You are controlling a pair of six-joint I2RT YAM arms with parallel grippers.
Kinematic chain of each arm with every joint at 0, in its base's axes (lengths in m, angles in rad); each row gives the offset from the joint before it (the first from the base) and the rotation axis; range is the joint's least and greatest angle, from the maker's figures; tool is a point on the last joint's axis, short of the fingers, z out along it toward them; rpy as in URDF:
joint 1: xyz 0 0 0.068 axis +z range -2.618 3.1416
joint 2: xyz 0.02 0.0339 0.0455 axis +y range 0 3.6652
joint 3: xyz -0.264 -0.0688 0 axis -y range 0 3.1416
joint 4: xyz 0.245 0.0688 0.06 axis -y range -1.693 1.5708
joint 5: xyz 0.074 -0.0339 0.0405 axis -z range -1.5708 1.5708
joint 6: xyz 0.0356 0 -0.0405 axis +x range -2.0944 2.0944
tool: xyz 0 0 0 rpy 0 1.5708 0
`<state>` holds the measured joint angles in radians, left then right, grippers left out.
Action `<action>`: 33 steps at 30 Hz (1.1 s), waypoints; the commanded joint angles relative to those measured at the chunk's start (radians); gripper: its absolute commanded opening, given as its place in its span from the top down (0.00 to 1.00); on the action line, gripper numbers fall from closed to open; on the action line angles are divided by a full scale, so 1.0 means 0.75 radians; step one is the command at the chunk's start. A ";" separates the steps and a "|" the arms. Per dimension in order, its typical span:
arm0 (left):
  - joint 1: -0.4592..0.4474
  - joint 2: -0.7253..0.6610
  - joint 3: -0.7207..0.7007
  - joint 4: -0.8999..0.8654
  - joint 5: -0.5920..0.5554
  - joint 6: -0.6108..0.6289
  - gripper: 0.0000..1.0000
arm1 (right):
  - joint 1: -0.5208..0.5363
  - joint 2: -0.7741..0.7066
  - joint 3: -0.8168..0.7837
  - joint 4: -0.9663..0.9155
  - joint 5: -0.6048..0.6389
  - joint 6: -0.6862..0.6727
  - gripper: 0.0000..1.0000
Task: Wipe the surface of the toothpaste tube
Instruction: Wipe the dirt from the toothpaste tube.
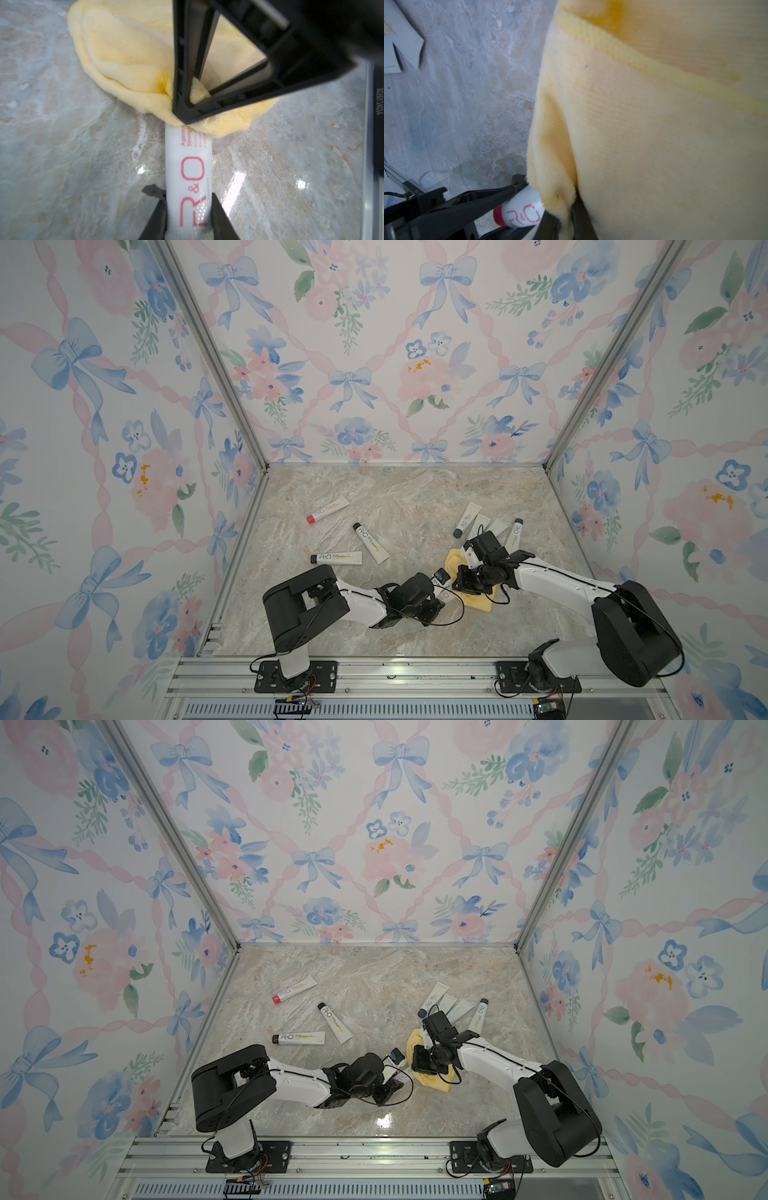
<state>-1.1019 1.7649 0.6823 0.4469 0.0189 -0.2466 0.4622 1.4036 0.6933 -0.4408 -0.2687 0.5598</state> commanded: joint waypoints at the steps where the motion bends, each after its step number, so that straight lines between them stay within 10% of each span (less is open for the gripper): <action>1: -0.010 0.022 -0.055 -0.152 0.008 -0.017 0.73 | -0.076 0.015 -0.029 -0.200 0.194 -0.044 0.87; 19: -0.008 0.031 -0.055 -0.143 0.018 -0.017 0.73 | 0.134 0.045 -0.034 0.058 -0.273 0.137 0.87; 33: -0.009 0.009 -0.074 -0.130 -0.001 -0.027 0.74 | -0.139 0.108 -0.056 -0.065 0.088 -0.008 0.87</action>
<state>-1.1030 1.7603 0.6693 0.4610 0.0177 -0.2512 0.4053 1.4338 0.6907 -0.4084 -0.3450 0.5903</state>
